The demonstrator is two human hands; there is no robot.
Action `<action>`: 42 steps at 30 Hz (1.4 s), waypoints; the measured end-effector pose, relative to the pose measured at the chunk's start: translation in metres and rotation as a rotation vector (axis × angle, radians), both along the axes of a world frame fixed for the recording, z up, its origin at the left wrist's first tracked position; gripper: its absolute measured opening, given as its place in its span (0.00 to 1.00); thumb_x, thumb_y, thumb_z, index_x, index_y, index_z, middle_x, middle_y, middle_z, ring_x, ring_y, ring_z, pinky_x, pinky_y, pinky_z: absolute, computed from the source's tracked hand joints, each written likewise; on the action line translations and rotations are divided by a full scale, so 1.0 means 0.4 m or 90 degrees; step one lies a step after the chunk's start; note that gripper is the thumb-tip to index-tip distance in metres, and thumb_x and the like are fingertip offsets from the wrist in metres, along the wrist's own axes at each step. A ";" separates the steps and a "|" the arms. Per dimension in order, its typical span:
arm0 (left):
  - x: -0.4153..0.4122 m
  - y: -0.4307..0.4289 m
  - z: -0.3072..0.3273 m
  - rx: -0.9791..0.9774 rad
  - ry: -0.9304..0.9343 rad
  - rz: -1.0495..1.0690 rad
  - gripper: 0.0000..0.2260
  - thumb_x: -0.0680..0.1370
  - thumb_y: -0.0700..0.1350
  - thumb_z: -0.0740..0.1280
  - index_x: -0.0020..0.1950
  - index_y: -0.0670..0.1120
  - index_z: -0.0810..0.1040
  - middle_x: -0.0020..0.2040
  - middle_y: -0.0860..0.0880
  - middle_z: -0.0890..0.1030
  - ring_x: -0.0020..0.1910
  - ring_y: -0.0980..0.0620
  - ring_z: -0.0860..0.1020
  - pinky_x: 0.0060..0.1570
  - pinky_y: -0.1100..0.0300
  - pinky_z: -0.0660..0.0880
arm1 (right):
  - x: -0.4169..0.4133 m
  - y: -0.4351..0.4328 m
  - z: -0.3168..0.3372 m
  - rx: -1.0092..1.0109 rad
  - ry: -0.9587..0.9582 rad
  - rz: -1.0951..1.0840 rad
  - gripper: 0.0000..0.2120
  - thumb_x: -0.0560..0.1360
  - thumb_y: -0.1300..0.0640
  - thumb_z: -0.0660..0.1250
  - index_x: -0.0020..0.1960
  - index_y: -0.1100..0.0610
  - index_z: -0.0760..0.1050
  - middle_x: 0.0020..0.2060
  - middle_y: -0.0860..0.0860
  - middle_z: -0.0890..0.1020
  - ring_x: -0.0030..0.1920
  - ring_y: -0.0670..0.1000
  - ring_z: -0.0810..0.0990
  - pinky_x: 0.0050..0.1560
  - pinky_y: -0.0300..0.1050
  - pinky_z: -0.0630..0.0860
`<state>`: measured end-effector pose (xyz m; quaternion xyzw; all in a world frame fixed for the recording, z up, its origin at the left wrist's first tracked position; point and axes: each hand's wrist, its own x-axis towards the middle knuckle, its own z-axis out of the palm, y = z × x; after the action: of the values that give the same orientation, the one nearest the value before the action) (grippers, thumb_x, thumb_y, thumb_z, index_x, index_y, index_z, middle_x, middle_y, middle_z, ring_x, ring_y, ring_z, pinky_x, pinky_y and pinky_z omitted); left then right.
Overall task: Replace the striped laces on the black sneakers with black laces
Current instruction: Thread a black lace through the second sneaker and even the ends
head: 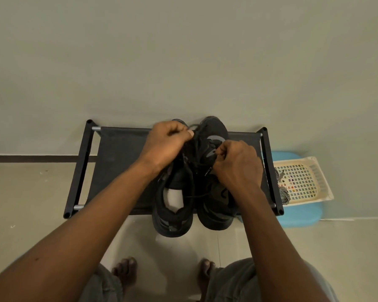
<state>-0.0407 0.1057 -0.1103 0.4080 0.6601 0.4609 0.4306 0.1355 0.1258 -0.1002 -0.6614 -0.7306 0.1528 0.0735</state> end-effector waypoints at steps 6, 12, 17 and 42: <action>-0.051 -0.023 0.058 0.161 -0.002 -0.001 0.16 0.87 0.48 0.61 0.46 0.43 0.82 0.32 0.48 0.77 0.32 0.51 0.75 0.36 0.56 0.76 | -0.019 0.004 0.026 0.030 0.287 0.004 0.07 0.79 0.48 0.69 0.47 0.49 0.82 0.41 0.43 0.81 0.47 0.45 0.78 0.45 0.40 0.75; -0.034 -0.077 0.073 0.172 0.359 -0.342 0.12 0.79 0.53 0.66 0.40 0.51 0.83 0.32 0.52 0.79 0.31 0.52 0.77 0.33 0.53 0.73 | -0.058 0.017 0.062 -0.468 0.867 -0.069 0.21 0.81 0.45 0.64 0.63 0.62 0.79 0.50 0.56 0.87 0.50 0.52 0.86 0.51 0.46 0.82; -0.029 -0.091 0.064 0.148 0.560 -0.454 0.17 0.76 0.59 0.60 0.37 0.51 0.81 0.35 0.55 0.77 0.37 0.55 0.74 0.38 0.54 0.74 | -0.031 0.041 0.064 -0.400 1.119 -0.256 0.08 0.80 0.64 0.66 0.58 0.64 0.79 0.47 0.57 0.86 0.42 0.52 0.86 0.42 0.40 0.83; -0.097 -0.051 0.032 -0.029 -0.192 -0.097 0.10 0.83 0.42 0.67 0.60 0.40 0.83 0.38 0.48 0.80 0.25 0.57 0.67 0.23 0.65 0.68 | -0.030 0.022 0.048 -0.169 0.709 -0.041 0.07 0.80 0.66 0.68 0.54 0.60 0.83 0.43 0.55 0.88 0.34 0.41 0.79 0.34 0.37 0.74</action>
<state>-0.0796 0.0852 -0.0975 0.3731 0.5654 0.4678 0.5677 0.1237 0.1347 -0.0810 -0.5067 -0.5356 0.5662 0.3685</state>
